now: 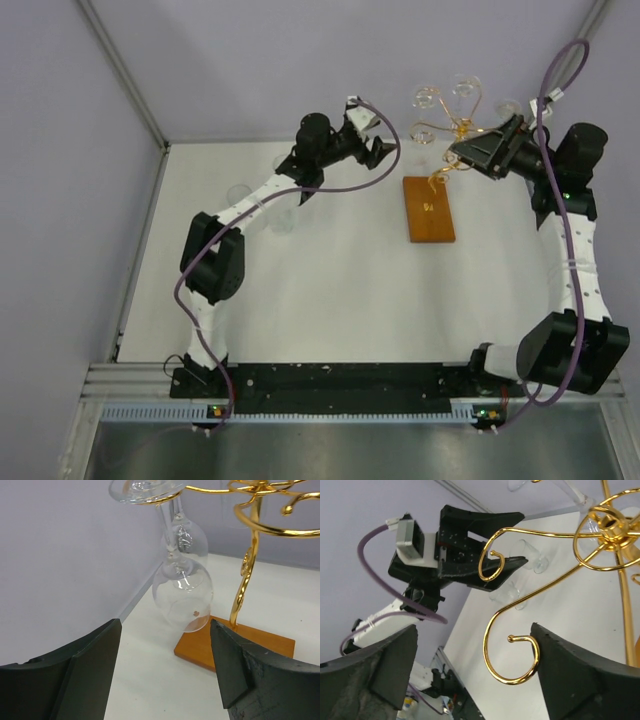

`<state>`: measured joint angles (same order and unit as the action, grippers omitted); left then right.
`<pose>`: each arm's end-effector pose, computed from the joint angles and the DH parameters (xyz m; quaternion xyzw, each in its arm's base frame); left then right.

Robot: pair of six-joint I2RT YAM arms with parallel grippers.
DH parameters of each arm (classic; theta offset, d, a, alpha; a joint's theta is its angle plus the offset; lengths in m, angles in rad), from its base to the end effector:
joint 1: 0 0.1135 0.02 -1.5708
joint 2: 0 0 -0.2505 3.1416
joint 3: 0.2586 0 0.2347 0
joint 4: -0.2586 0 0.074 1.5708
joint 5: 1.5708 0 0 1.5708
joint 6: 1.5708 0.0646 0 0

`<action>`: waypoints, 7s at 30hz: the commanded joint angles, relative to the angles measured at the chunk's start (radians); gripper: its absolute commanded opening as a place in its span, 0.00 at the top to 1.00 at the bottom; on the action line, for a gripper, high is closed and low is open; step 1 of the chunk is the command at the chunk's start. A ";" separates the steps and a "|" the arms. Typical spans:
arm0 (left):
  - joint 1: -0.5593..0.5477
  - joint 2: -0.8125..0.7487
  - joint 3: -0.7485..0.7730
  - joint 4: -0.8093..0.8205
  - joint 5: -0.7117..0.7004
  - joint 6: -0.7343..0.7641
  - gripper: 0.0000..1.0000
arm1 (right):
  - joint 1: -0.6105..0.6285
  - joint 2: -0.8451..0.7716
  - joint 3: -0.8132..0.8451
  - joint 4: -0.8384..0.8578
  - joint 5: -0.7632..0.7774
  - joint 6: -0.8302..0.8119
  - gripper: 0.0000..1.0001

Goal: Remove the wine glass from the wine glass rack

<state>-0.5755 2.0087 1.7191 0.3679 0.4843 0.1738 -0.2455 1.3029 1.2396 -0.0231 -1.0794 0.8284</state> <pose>0.3960 -0.2928 0.3433 0.4050 0.5489 -0.3017 0.6660 0.2932 -0.0148 0.3916 0.0249 0.7209 0.5294 0.4466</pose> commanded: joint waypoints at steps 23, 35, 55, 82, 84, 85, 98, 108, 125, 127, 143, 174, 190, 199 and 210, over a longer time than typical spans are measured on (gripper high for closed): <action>0.005 0.265 0.324 0.212 0.131 -0.160 0.42 | -0.008 -0.099 0.147 -0.432 0.030 -0.454 0.01; 0.003 0.337 0.392 0.259 0.151 -0.234 0.63 | -0.006 -0.065 0.236 -0.514 0.095 -0.552 0.01; -0.004 0.409 0.485 0.220 0.119 -0.235 0.81 | -0.008 -0.060 0.258 -0.548 0.113 -0.580 0.01; -0.003 0.329 0.424 0.278 0.093 -0.283 1.00 | -0.008 -0.056 0.258 -0.546 0.118 -0.577 0.01; -0.003 0.325 0.431 0.287 0.083 -0.298 1.00 | -0.008 -0.056 0.255 -0.545 0.116 -0.578 0.01; -0.004 0.323 0.436 0.289 0.079 -0.303 1.00 | -0.008 -0.056 0.254 -0.546 0.116 -0.577 0.01; -0.003 0.323 0.476 0.296 -0.018 -0.289 1.00 | -0.008 -0.060 0.247 -0.541 0.107 -0.575 0.01; -0.006 0.364 0.531 0.252 -0.090 -0.260 1.00 | -0.008 -0.057 0.248 -0.541 0.110 -0.577 0.01; -0.064 0.452 0.614 0.213 -0.133 -0.208 1.00 | -0.008 -0.050 0.268 -0.541 0.108 -0.580 0.01; -0.064 0.449 0.613 0.216 -0.116 -0.203 1.00 | -0.006 -0.051 0.264 -0.543 0.108 -0.580 0.01; -0.032 0.323 0.481 0.333 0.065 -0.276 1.00 | -0.005 -0.044 0.284 -0.541 0.104 -0.589 0.01; 0.046 -0.284 -0.282 -0.002 0.094 -0.232 1.00 | -0.005 -0.250 0.186 -0.515 0.280 -0.822 0.01; 0.150 -0.847 -0.812 -0.234 0.158 -0.503 1.00 | 0.475 -0.522 -0.028 -0.512 0.647 -1.371 0.01; 0.350 -1.215 -1.081 -0.473 0.106 -0.672 1.00 | 0.946 -0.449 -0.158 -0.436 0.796 -1.745 0.01; 0.643 -1.294 -1.250 -0.624 0.330 -0.833 1.00 | 1.258 -0.243 -0.397 0.014 0.725 -1.910 0.01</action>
<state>-0.0315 0.7307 0.5144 -0.2867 0.6510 -0.5842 0.9730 0.9707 0.8223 -0.2333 -0.3008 -1.0229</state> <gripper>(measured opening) 0.230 0.987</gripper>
